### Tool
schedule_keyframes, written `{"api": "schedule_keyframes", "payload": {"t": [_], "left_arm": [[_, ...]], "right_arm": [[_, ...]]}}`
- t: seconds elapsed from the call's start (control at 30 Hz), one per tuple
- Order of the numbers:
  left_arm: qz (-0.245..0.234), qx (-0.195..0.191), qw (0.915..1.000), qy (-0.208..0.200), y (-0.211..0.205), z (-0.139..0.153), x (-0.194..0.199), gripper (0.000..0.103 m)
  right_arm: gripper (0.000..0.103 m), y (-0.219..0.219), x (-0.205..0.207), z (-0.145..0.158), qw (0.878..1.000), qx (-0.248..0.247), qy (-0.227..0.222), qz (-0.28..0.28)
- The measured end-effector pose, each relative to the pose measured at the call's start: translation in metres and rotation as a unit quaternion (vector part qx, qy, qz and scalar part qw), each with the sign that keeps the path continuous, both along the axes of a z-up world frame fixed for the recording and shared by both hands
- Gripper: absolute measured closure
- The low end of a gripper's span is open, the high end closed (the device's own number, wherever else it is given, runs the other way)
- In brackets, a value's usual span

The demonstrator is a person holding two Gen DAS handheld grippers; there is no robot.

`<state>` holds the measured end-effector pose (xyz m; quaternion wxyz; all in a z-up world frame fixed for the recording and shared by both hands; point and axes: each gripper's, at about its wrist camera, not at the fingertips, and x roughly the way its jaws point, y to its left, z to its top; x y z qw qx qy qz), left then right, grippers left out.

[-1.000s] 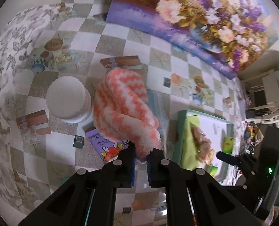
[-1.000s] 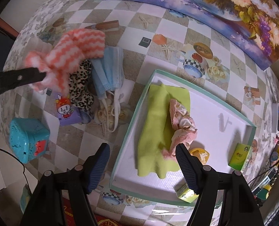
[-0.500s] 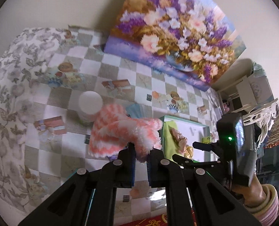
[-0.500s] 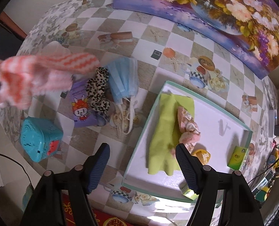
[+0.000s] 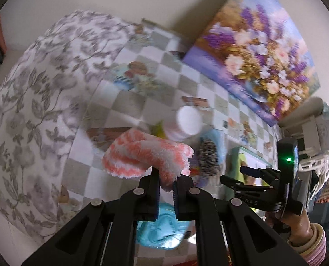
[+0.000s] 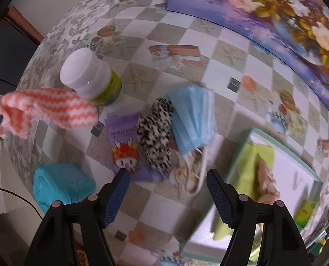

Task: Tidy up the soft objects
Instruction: 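Lift the pink towel with the left tool while the right tool grasps the leopard-print scrunchie, then carry the towel and scrunchie over the tray and open both tools to release them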

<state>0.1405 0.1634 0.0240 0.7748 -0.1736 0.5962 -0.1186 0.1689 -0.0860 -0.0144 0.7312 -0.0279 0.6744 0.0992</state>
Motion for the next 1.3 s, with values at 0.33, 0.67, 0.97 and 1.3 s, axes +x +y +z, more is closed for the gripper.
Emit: {"api": "schedule_keyframes", "payload": {"t": [0.33,0.67,0.97,1.3], "left_arm": [[0.02,-0.01,0.9986,0.048,0.022,-0.058,0.016,0.093],[0.021,-0.016,0.9967,0.077,0.022,-0.092,0.022,0.093],[0.022,-0.018,0.9968,0.075,0.02,-0.086,0.018,0.093],[0.016,-0.017,0.9984,0.052,0.008,-0.044,0.005,0.093]], "right_arm": [[0.033,0.013,0.021,-0.039,1.0,-0.008,0.02,-0.005],[0.06,0.018,0.037,-0.058,0.999,0.017,0.031,-0.005],[0.071,0.024,0.024,-0.043,1.0,0.019,0.017,0.012],[0.081,0.009,-0.004,0.008,1.0,0.013,-0.008,0.022]]}}
